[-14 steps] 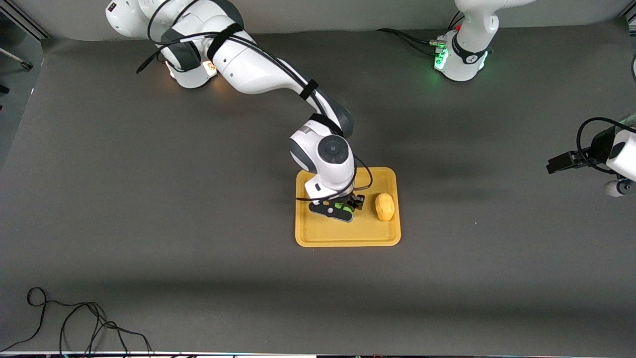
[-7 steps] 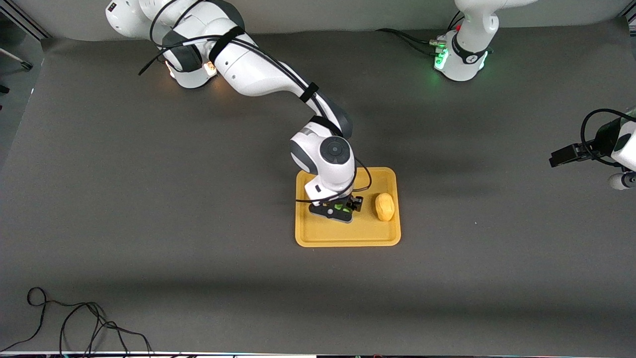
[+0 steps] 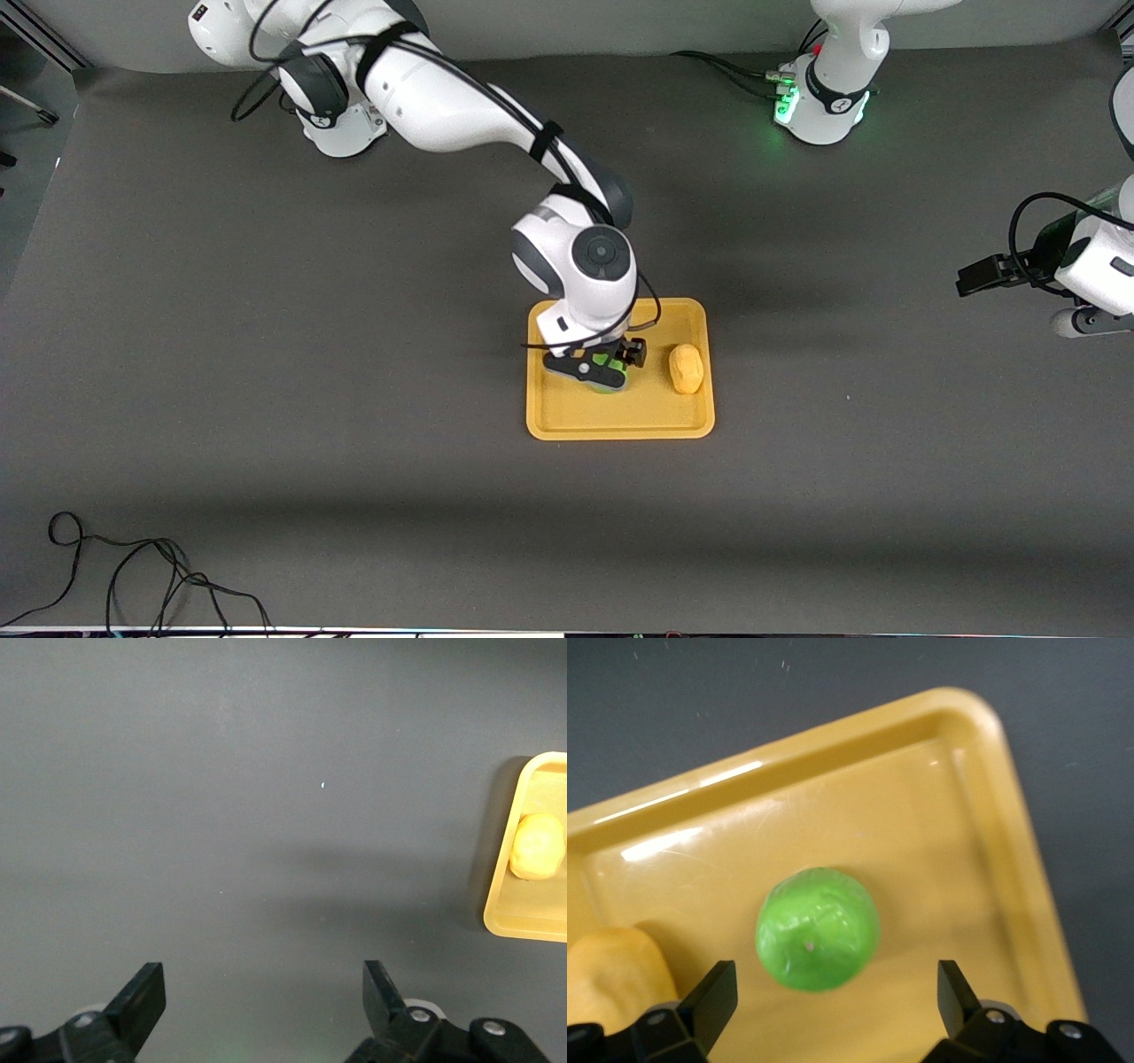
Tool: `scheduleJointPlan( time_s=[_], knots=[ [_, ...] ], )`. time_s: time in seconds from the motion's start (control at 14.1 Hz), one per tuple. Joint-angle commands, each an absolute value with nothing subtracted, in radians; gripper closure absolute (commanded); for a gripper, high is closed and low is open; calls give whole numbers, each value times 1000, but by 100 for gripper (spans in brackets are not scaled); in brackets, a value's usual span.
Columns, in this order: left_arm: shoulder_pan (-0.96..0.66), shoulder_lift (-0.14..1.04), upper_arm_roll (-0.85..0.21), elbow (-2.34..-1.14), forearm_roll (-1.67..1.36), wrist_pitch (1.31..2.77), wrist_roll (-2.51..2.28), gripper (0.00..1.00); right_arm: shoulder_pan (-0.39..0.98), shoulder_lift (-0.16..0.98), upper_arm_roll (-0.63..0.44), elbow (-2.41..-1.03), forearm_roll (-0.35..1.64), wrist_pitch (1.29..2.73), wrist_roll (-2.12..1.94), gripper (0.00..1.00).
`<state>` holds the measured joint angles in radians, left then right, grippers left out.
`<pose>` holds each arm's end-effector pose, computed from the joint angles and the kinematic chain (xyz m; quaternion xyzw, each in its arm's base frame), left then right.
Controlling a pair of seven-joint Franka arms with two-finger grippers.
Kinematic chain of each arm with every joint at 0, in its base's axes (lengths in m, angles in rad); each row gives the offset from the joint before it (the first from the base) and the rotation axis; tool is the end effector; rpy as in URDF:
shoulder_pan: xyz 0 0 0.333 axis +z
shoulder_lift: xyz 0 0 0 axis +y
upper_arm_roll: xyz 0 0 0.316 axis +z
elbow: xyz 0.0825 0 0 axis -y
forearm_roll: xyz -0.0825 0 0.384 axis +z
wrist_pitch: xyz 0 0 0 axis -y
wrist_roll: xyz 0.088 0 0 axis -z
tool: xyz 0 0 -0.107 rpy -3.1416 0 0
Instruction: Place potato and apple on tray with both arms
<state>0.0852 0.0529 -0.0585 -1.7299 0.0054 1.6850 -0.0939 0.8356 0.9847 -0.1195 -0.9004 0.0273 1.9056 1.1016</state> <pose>0.5687 0.0164 0.5290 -0.9970 -0.0597 0.0488 0.0028 0.5686 0.5483 0.2962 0.9849 -0.1690 0.0368 0.0121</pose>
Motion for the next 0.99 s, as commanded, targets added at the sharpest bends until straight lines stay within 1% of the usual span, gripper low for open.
scheduleJointPlan(
  time_s=[0.0,0.21,0.35,0.57,0.71,0.85,0.92],
  knots=[
    [78,40,-51,-1720,15,1677,-87,1,796,812,-117,-934,20,1731,1105,0],
    [92,41,-40,-1703,15,1669,-77,1,720,653,-129,-954,15,1553,836,0],
    [97,46,-41,-1701,15,1677,-75,1,654,515,-138,-1059,11,1464,662,0],
    [97,44,-43,-1694,15,1675,-75,1,565,297,-167,-1285,8,1466,455,0],
    [92,44,-46,-1694,14,1671,-77,1,458,165,-166,-1427,9,1506,324,0],
    [86,44,-51,-1694,14,1672,-86,1,350,73,-161,-1527,9,1540,185,0],
    [84,43,-51,-1694,14,1672,-90,1,294,45,-158,-1560,9,1548,142,0]
  ],
)
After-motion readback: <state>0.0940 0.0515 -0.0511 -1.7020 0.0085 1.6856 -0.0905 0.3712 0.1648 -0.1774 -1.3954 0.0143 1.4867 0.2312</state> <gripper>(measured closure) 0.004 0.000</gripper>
